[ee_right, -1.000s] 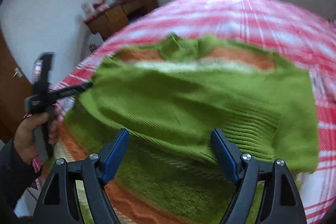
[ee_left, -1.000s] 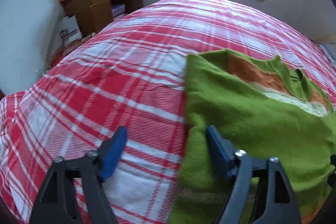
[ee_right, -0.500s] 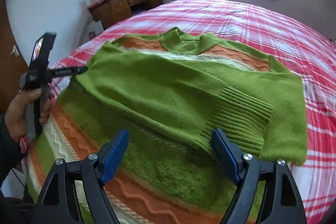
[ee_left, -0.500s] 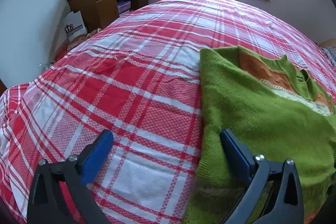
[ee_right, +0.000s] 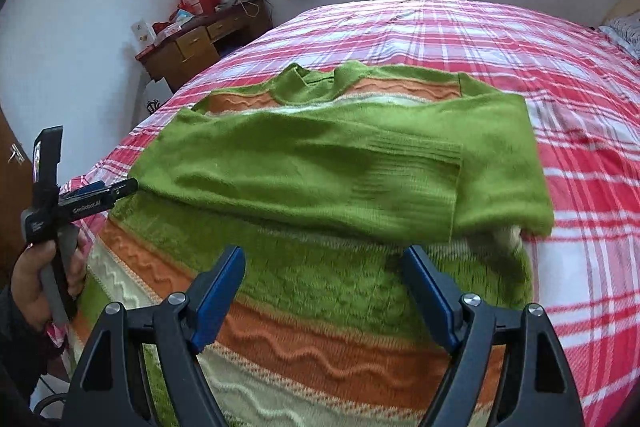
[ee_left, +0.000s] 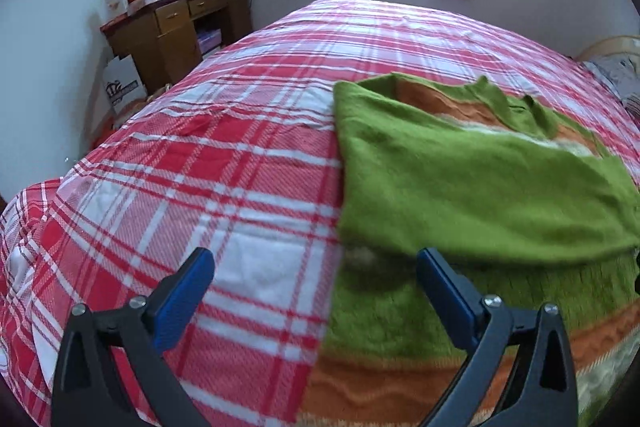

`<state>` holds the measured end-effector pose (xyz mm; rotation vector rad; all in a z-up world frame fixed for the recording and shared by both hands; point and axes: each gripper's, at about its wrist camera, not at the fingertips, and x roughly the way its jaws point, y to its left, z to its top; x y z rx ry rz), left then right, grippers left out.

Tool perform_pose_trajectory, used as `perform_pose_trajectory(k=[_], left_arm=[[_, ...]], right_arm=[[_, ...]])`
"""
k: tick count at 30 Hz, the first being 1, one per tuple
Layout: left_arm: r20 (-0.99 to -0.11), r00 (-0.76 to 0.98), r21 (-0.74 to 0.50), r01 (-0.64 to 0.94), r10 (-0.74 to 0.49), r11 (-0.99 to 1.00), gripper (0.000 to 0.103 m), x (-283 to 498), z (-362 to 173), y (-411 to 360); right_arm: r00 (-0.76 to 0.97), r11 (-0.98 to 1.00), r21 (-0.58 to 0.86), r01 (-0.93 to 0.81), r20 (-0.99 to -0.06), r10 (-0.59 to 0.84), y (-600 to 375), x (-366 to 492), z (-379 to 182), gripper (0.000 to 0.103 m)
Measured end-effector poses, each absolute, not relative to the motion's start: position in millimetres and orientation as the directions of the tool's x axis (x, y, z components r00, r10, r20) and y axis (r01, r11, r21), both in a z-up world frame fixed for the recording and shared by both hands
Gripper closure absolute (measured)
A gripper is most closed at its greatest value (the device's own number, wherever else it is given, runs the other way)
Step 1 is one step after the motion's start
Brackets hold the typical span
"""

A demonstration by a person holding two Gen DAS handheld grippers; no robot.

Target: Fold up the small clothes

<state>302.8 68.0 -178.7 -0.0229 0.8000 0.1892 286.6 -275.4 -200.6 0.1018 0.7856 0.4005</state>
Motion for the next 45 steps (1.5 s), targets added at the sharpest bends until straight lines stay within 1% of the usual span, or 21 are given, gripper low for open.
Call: perform_pose_trajectory(k=[5,23,29,37,45], left_arm=[[-0.708,0.689,0.065,-0.157,0.156,0.986,0.0,293.8,-180.2,63.8],[-0.722,0.686,0.013,-0.117,0.09,0.993,0.0,259.2,-185.9,64.1],[-0.724,0.688,-0.013,-0.079,0.045,0.997,0.0,231.0,-185.0,62.6],[-0.718,0.696,-0.011,-0.018,0.005,1.0,0.0,184.7,-178.4,63.5],[-0.732,0.681,-0.011,0.021,-0.022,1.0,0.0,142.7,-175.9,73.4]], right_arm=[[0.642,0.925,0.243,-0.293,-0.667,0.379,-278.3,284.1,-203.2,0.021],[0.66,0.937,0.231,-0.261,-0.666,0.348,-283.5,250.7,-205.1,0.021],[0.653,0.939,0.21,-0.273,-0.676,0.341,-281.7,229.9,-205.9,0.021],[0.643,0.938,0.191,-0.288,-0.688,0.337,-283.1,196.6,-208.4,0.021],[0.624,0.939,0.188,-0.289,-0.707,0.333,-288.9,162.0,-210.3,0.021]])
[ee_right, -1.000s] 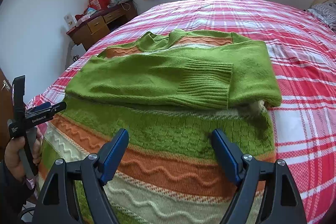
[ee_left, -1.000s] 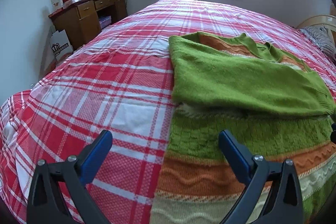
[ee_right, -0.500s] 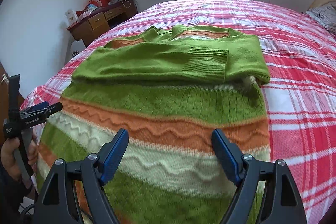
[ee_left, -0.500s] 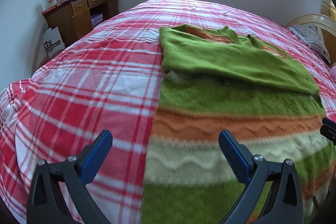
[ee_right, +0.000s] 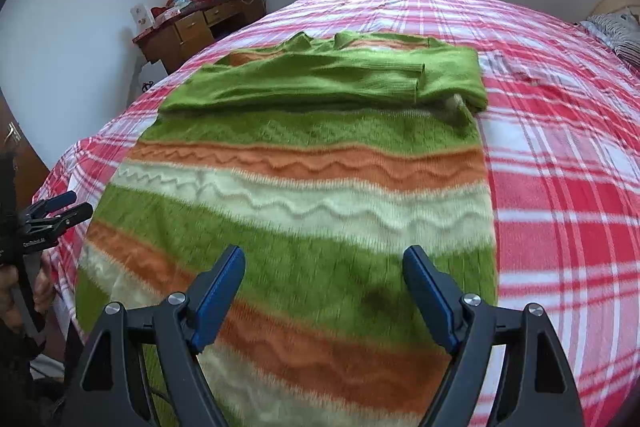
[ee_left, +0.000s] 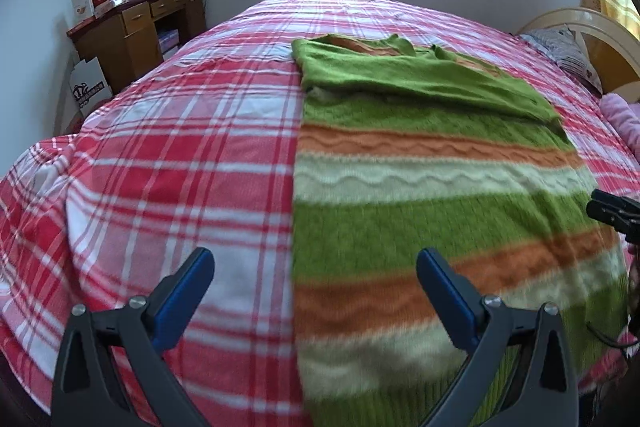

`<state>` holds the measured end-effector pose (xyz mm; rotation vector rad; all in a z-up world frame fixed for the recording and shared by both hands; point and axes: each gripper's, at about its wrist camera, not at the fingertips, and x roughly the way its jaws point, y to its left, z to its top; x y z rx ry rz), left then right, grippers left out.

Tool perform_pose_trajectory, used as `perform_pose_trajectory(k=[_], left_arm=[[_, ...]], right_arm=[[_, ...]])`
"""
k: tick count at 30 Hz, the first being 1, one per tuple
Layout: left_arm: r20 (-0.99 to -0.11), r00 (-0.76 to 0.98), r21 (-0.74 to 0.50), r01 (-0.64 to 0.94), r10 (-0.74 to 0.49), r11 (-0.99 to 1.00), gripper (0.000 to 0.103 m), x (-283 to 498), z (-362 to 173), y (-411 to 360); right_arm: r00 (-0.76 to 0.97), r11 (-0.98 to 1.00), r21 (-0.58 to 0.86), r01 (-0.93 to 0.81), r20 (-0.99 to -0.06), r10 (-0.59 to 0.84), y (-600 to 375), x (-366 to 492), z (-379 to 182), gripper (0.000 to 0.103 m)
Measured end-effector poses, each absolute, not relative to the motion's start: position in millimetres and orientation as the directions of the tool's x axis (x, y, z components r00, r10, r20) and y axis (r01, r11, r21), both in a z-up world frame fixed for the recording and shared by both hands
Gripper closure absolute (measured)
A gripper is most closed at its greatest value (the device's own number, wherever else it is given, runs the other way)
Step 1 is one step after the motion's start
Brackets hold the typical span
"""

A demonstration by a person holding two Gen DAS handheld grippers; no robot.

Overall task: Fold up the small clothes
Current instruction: 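Move the left tool to the ribbed hem corner and close on it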

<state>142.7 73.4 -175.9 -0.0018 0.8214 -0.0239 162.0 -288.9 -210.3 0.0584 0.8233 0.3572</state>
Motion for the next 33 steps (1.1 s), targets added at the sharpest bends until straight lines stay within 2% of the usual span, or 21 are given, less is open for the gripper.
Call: perform_pose_trajectory(k=[6,11,16,21,27,29,30,31,32,33], left_arm=[[-0.765,0.642,-0.022,0.04,-0.043,0.999,0.002,110.3,-181.3,78.7],[-0.809,0.577,-0.108,0.051,-0.118,0.993,0.01,89.3,-194.4,82.5],[-0.835,0.512,-0.209,0.04,-0.2,0.977,0.028,85.5,-208.0,85.0],[-0.841,0.474,-0.279,0.037,-0.262,0.96,0.038,83.9,-216.1,82.7],[-0.842,0.459,-0.295,0.045,-0.282,0.954,0.038,81.0,-217.9,78.5],[-0.843,0.451,-0.296,0.065,-0.293,0.953,0.049,80.6,-217.9,74.8],[-0.845,0.447,-0.292,0.076,-0.294,0.953,0.061,79.5,-218.6,73.3],[-0.846,0.449,-0.277,0.089,-0.287,0.957,0.08,78.2,-218.7,70.2],[-0.844,0.453,-0.271,0.099,-0.286,0.957,0.092,77.5,-218.3,68.8],[-0.837,0.457,-0.279,0.116,-0.3,0.953,0.092,76.3,-216.9,67.0]], right_arm=[[0.615,0.94,0.17,-0.298,-0.719,0.325,-289.8,131.2,-213.3,0.021],[0.611,0.939,0.165,-0.3,-0.723,0.322,-291.4,103.0,-217.0,0.021],[0.616,0.944,0.15,-0.294,-0.725,0.307,-296.1,80.4,-220.1,0.021],[0.62,0.948,0.152,-0.281,-0.725,0.3,-304.2,64.7,-221.9,0.021],[0.624,0.953,0.153,-0.261,-0.726,0.288,-314.4,48.4,-222.8,0.021],[0.624,0.953,0.158,-0.257,-0.726,0.289,-318.1,43.0,-224.8,0.021],[0.628,0.954,0.159,-0.254,-0.723,0.288,-319.9,40.0,-225.1,0.021],[0.631,0.956,0.157,-0.247,-0.723,0.281,-321.9,37.6,-225.4,0.021],[0.632,0.96,0.154,-0.234,-0.727,0.27,-324.4,35.5,-225.9,0.021],[0.629,0.961,0.16,-0.224,-0.729,0.268,-327.6,33.4,-226.9,0.021]])
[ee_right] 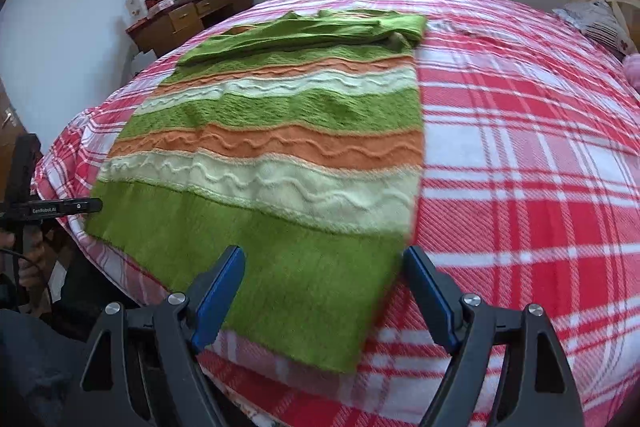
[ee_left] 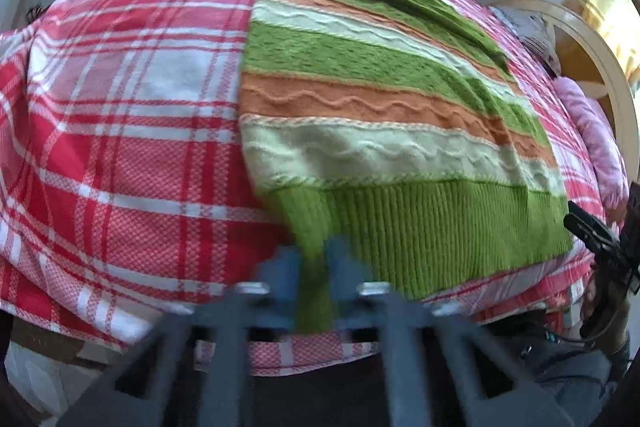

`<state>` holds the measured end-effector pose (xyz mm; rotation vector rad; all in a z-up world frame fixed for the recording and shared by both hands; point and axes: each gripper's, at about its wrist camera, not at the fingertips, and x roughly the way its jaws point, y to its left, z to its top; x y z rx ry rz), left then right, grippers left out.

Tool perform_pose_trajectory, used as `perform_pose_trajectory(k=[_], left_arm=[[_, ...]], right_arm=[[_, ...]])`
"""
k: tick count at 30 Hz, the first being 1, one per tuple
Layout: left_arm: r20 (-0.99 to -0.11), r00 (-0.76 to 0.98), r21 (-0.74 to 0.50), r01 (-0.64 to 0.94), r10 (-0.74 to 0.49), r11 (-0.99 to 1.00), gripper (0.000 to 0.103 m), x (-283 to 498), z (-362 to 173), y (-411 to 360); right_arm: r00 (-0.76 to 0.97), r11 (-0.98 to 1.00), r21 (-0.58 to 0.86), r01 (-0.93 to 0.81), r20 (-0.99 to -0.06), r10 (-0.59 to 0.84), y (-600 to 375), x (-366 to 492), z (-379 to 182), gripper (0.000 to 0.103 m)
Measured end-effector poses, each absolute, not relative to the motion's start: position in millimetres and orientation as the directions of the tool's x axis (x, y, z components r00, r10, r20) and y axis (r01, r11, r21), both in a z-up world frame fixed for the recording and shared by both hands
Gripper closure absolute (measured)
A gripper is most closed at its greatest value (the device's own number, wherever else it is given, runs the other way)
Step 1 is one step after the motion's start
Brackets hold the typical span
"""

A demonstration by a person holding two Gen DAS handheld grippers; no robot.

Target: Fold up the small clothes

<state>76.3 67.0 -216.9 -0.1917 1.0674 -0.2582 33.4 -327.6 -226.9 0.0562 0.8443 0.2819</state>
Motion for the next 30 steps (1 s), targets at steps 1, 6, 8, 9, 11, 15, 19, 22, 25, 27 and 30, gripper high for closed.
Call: perform_pose_trajectory(k=[1,6,8,9,11,15,19,22,25,27,30], left_arm=[[-0.833,0.459,-0.286,0.118,-0.307,0.951,0.093,76.9,-215.1,67.5],[-0.788,0.486,-0.359,0.139,-0.379,0.923,0.093,75.5,-200.4,76.1],[-0.77,0.496,-0.381,0.147,-0.401,0.913,0.093,75.0,-196.1,78.4],[-0.759,0.503,-0.392,0.154,-0.414,0.907,0.093,74.1,-193.5,79.5],[-0.749,0.508,-0.403,0.16,-0.425,0.901,0.093,74.1,-193.4,82.5],[-0.737,0.509,-0.425,0.164,-0.445,0.89,0.093,77.6,-196.2,82.8],[-0.736,0.506,-0.432,0.16,-0.45,0.887,0.093,76.6,-195.8,83.5],[-0.71,0.517,-0.459,0.177,-0.479,0.871,0.094,72.6,-188.4,87.4],[-0.651,0.544,-0.496,0.222,-0.529,0.839,0.094,63.9,-172.3,96.3],[-0.62,0.553,-0.505,0.261,-0.556,0.823,0.094,55.7,-163.1,99.0],[-0.612,0.548,-0.512,0.274,-0.57,0.814,0.094,50.6,-163.0,100.6]], right_arm=[[0.627,0.961,0.169,-0.22,-0.73,0.272,-329.3,32.2,-227.3,0.021],[0.624,0.958,0.196,-0.208,-0.728,0.284,-336.1,24.1,-229.4,0.021],[0.618,0.957,0.209,-0.2,-0.731,0.289,-336.2,22.5,-230.0,0.021],[0.609,0.951,0.232,-0.203,-0.731,0.308,-336.3,22.0,-230.6,0.025],[0.596,0.941,0.273,-0.201,-0.728,0.339,-337.2,21.6,-232.4,0.042],[0.589,0.925,0.339,-0.172,-0.717,0.372,-349.0,25.3,-240.8,0.062],[0.584,0.893,0.425,-0.145,-0.693,0.424,-366.3,27.0,-244.4,0.093],[0.577,0.84,0.521,-0.156,-0.642,0.505,-378.0,24.9,-241.7,0.097],[0.579,0.805,0.553,-0.217,-0.591,0.562,-379.9,15.1,-224.0,0.099],[0.576,0.775,0.574,-0.266,-0.55,0.605,-381.7,5.2,-209.5,0.099],[0.568,0.75,0.588,-0.304,-0.52,0.638,-385.4,-5.3,-198.4,0.099]])
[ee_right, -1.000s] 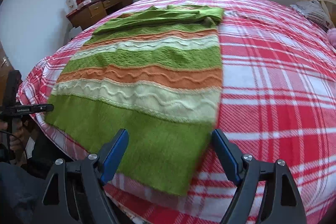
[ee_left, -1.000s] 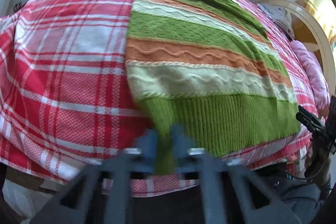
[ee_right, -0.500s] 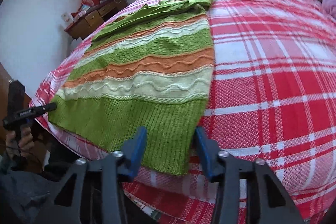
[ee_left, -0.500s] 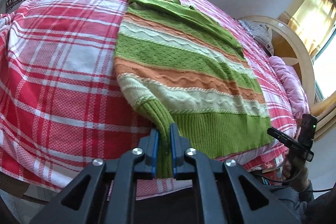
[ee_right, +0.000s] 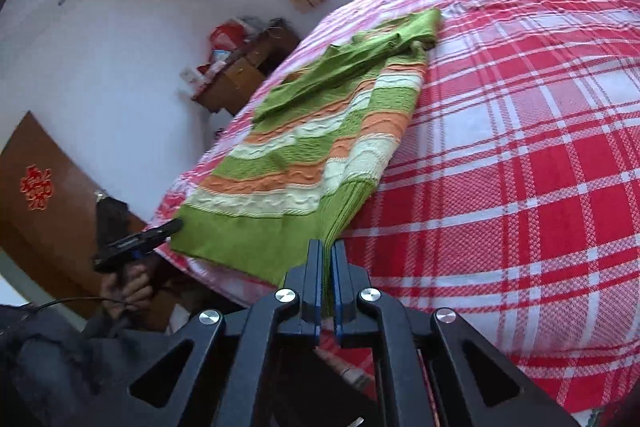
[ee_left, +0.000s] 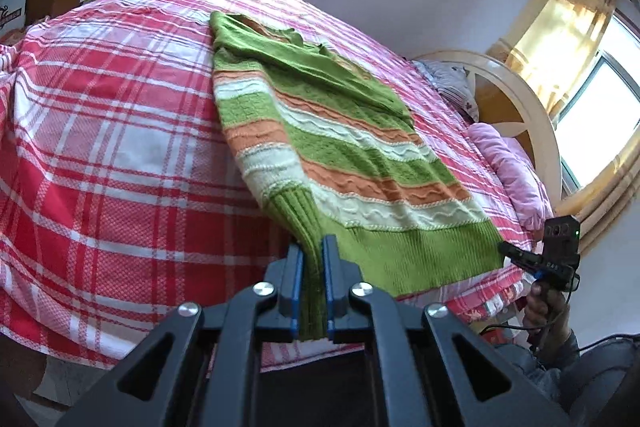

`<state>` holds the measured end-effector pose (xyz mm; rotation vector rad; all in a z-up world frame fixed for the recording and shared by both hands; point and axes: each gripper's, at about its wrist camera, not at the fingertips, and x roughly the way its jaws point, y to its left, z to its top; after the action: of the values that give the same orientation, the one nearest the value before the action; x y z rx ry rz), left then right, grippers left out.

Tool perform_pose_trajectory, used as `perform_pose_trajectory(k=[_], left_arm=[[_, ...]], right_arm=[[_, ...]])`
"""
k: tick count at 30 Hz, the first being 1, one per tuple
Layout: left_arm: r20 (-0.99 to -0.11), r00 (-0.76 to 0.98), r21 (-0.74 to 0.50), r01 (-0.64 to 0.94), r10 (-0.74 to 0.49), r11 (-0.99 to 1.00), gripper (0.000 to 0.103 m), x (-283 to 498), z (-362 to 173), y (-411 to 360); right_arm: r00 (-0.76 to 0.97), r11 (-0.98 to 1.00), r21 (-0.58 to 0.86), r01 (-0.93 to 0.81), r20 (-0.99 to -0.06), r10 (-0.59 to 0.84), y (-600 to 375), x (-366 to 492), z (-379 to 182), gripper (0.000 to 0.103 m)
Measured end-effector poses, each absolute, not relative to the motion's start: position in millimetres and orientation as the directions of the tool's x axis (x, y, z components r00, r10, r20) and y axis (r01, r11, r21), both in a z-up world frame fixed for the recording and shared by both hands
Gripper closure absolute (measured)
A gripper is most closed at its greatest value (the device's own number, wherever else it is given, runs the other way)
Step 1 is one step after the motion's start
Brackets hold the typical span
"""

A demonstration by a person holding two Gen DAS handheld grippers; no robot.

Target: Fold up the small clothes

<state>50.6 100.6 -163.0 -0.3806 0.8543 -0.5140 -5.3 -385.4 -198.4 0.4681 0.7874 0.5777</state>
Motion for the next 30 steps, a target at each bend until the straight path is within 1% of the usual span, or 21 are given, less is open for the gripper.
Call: perform_pose_trajectory(k=[4,6,8,11,14,17,20,23,25,30], left_arm=[[-0.604,0.539,-0.555,0.243,-0.586,0.796,0.095,53.7,-171.6,106.8],[-0.617,0.543,-0.549,0.221,-0.57,0.806,0.095,57.0,-175.0,108.9],[-0.635,0.541,-0.538,0.202,-0.551,0.819,0.095,59.2,-182.2,109.5],[-0.645,0.519,-0.551,0.193,-0.561,0.812,0.095,61.0,-189.1,109.5],[-0.616,0.525,-0.574,0.211,-0.587,0.791,0.095,60.2,-184.4,110.4],[-0.562,0.558,-0.601,0.232,-0.611,0.765,0.095,64.0,-168.0,115.5],[-0.53,0.587,-0.602,0.249,-0.612,0.759,0.095,75.2,-152.0,116.6],[-0.517,0.611,-0.584,0.262,-0.6,0.768,0.095,87.0,-138.8,114.0],[-0.511,0.622,-0.579,0.261,-0.594,0.772,0.095,94.5,-133.5,113.7],[-0.476,0.651,-0.592,0.261,-0.592,0.763,0.095,114.9,-117.7,113.7]], right_arm=[[0.572,0.758,0.588,-0.282,-0.532,0.625,-393.7,-6.7,-202.3,0.1],[0.593,0.794,0.554,-0.25,-0.56,0.578,-398.2,-2.4,-207.0,0.1],[0.591,0.796,0.564,-0.222,-0.571,0.57,-400.8,3.1,-216.5,0.1],[0.573,0.796,0.568,-0.207,-0.589,0.57,-396.5,9.3,-228.7,0.1],[0.57,0.733,0.645,-0.214,-0.527,0.63,-403.1,11.3,-229.4,0.1],[0.59,0.659,0.718,-0.224,-0.439,0.678,-413.8,13.2,-218.8,0.1],[0.613,0.613,0.754,-0.236,-0.374,0.696,-418.8,22.0,-204.8,0.1],[0.64,0.62,0.746,-0.244,-0.356,0.681,-417.0,36.3,-187.0,0.1],[0.657,0.641,0.727,-0.247,-0.361,0.662,-415.3,45.4,-175.9,0.1],[0.675,0.639,0.721,-0.267,-0.334,0.658,-412.3,68.8,-155.2,0.1]])
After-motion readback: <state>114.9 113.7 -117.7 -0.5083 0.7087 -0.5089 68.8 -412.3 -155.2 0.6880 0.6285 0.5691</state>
